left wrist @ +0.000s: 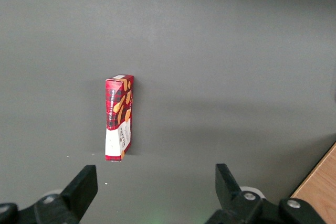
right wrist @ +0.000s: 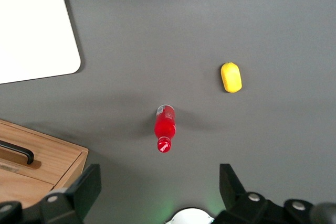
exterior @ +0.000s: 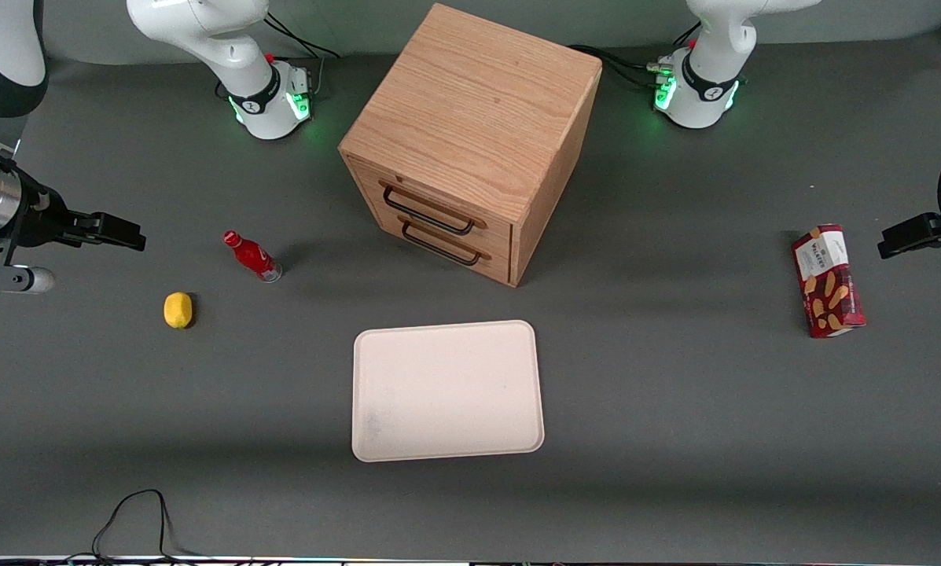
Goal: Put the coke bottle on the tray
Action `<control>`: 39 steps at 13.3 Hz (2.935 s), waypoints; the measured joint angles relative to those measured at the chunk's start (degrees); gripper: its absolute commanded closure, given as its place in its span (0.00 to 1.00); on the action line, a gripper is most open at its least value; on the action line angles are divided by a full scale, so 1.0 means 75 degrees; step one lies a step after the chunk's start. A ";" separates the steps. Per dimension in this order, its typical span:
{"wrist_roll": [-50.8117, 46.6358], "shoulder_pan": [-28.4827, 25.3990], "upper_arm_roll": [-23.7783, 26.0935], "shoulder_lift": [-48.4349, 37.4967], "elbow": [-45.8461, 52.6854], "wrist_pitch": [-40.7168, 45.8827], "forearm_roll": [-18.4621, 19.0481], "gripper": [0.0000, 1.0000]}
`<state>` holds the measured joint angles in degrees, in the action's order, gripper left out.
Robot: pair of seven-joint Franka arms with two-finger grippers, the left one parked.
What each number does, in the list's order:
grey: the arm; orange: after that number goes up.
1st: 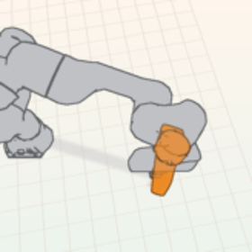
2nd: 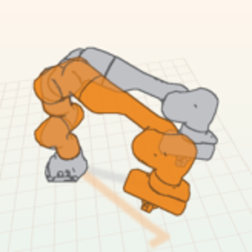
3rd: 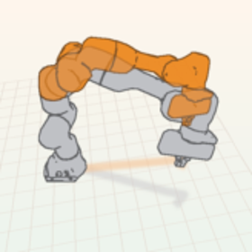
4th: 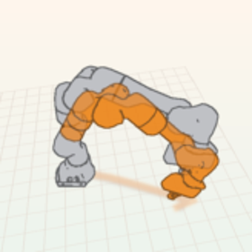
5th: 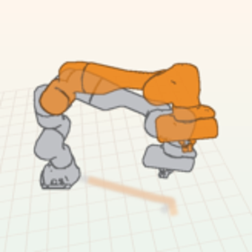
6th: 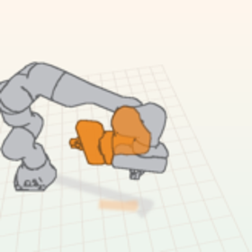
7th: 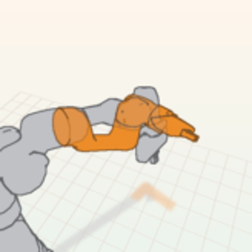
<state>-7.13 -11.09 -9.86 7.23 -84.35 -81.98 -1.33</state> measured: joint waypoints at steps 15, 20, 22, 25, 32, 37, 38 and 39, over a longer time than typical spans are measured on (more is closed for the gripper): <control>0.0000 -0.0038 0.0054 0.0008 0.0071 0.0148 -0.0030 0.00; 0.0000 -0.0140 0.0065 0.0001 0.0075 0.0347 -0.0030 0.00; 0.0000 -0.0148 0.0065 -0.0043 0.0067 0.0448 -0.0030 0.00; 0.0000 -0.0162 0.0065 -0.0160 0.0031 0.0500 -0.0030 0.00; 0.0000 -0.0359 0.0065 -0.1133 -0.1370 0.0254 -0.0013 0.00; 0.0000 -0.0611 0.0066 -0.1928 -0.3137 -0.0924 0.0209 0.00; 0.0001 -0.0618 0.0066 -0.1973 -0.3344 -0.1084 0.0216 0.00; 0.0000 -0.0618 0.0066 -0.1989 -0.3506 -0.1217 0.0220 0.00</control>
<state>-7.12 -15.72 -9.36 -7.68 -110.64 -91.10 0.32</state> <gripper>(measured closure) 0.000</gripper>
